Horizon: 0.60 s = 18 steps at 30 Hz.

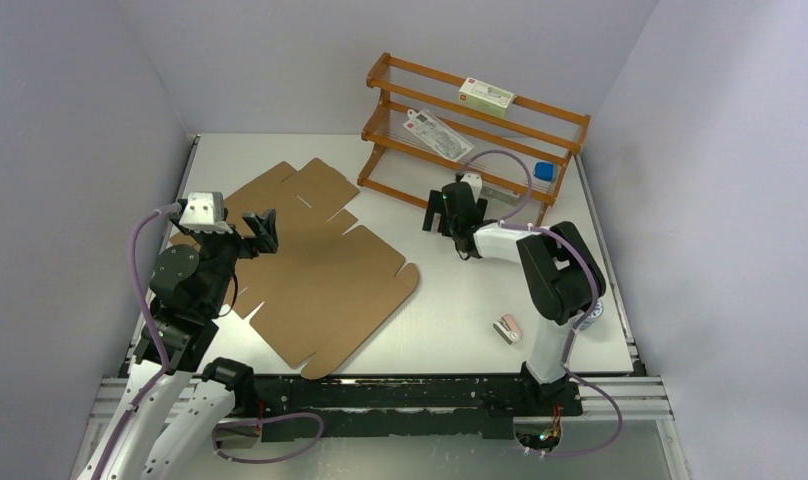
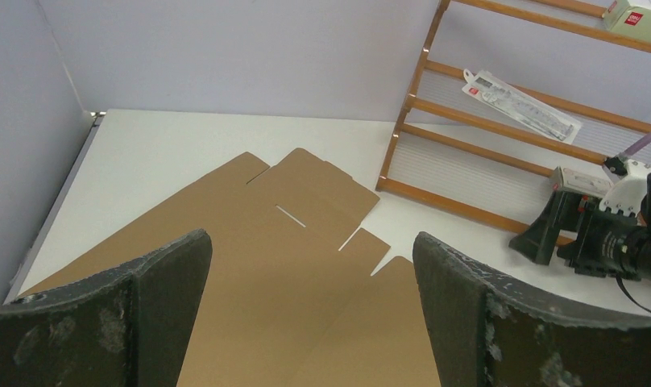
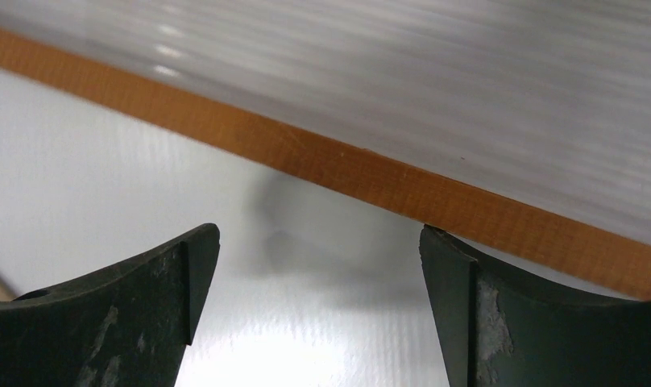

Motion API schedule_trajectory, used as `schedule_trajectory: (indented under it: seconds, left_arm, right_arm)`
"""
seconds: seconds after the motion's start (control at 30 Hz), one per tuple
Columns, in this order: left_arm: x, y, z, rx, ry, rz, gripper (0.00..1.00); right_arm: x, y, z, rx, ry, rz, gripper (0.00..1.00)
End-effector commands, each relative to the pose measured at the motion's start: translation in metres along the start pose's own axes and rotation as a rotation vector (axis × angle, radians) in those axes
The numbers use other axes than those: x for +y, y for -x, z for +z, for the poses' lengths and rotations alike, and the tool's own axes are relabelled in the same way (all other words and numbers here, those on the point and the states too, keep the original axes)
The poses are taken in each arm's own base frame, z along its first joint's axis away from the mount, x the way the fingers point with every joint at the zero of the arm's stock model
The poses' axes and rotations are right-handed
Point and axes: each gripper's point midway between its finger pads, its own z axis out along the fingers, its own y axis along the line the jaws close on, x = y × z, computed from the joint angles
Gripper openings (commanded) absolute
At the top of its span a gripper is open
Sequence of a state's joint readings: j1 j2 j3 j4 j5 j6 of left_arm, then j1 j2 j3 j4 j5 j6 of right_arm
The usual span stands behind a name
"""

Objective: Fold the paper box

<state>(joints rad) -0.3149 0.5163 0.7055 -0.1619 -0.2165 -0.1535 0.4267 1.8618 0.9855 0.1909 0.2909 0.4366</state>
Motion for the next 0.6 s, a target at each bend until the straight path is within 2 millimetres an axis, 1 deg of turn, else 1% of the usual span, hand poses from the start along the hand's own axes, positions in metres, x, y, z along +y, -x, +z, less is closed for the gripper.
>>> schedule_trajectory:
  seconds: [0.0,0.13,0.27,0.57]
  left_arm:
    - [-0.001,0.000,0.001,-0.006,-0.008,-0.004,1.00]
    - [-0.001,0.000,0.002,-0.005,-0.007,-0.002,1.00]
    - [-0.001,-0.001,0.003,-0.004,-0.011,-0.001,1.00]
    - [-0.006,-0.006,0.006,0.014,-0.037,0.004,1.00]
  right_arm:
    - [-0.034,0.048,0.024,-0.120,-0.104,0.095,1.00]
    - [-0.054,0.059,0.041,-0.114,-0.114,0.125,1.00]
    - [-0.070,0.071,0.052,-0.115,-0.112,0.142,1.00]
    - [-0.081,0.091,0.070,-0.136,-0.079,0.111,1.00]
